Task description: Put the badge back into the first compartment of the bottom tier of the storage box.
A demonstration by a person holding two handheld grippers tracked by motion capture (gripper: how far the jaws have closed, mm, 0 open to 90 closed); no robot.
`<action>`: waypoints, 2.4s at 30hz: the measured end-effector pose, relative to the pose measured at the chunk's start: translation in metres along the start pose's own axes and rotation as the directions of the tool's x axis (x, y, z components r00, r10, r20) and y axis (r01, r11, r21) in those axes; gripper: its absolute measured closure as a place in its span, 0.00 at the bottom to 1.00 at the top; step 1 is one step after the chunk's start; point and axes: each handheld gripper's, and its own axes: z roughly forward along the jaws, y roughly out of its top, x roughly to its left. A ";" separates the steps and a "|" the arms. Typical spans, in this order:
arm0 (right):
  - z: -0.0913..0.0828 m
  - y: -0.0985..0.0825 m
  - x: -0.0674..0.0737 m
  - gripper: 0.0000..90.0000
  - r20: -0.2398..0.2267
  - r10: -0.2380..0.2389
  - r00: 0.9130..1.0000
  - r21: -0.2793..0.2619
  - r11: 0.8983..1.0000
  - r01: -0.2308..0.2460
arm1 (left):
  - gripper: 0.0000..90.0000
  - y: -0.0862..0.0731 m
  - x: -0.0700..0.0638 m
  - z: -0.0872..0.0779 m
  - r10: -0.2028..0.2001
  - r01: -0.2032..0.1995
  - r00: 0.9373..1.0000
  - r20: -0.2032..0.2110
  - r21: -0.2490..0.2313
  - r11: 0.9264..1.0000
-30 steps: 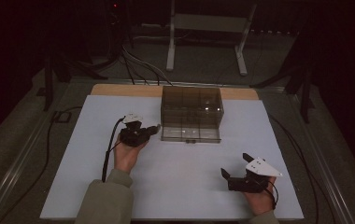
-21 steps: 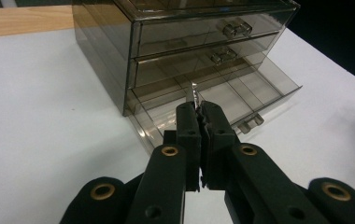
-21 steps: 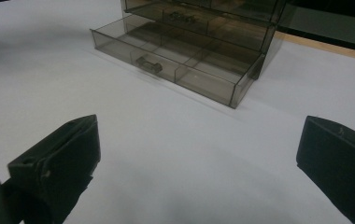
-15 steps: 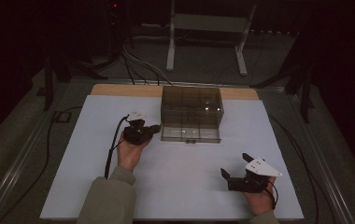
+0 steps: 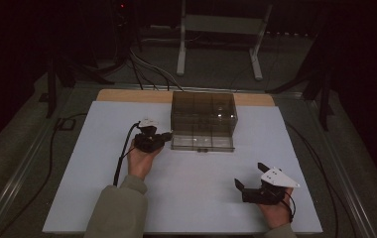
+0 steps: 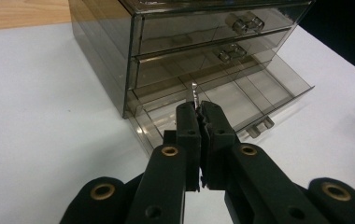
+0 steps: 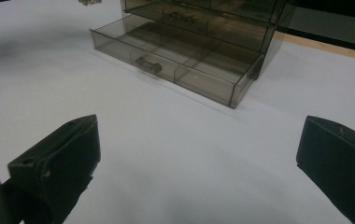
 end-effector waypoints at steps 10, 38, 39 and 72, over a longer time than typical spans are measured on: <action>0.000 0.000 0.000 0.00 0.000 0.000 1.000 -0.001 1.000 0.000 | 0.99 0.000 -0.001 0.008 -0.002 0.002 1.000 -0.006 0.015 1.000; 0.000 0.000 0.000 0.00 -0.002 -0.004 1.000 -0.001 1.000 0.004 | 0.98 0.000 -0.005 0.033 -0.008 0.008 1.000 0.008 0.065 0.998; 0.000 0.000 0.000 0.00 -0.002 -0.004 1.000 -0.001 1.000 0.004 | 0.98 0.000 -0.005 0.034 -0.010 0.009 1.000 0.010 0.066 0.998; 0.004 0.001 0.000 0.00 -0.013 -0.006 1.000 0.002 1.000 0.006 | 0.98 -0.004 -0.012 0.054 -0.023 0.022 1.000 0.010 0.100 0.995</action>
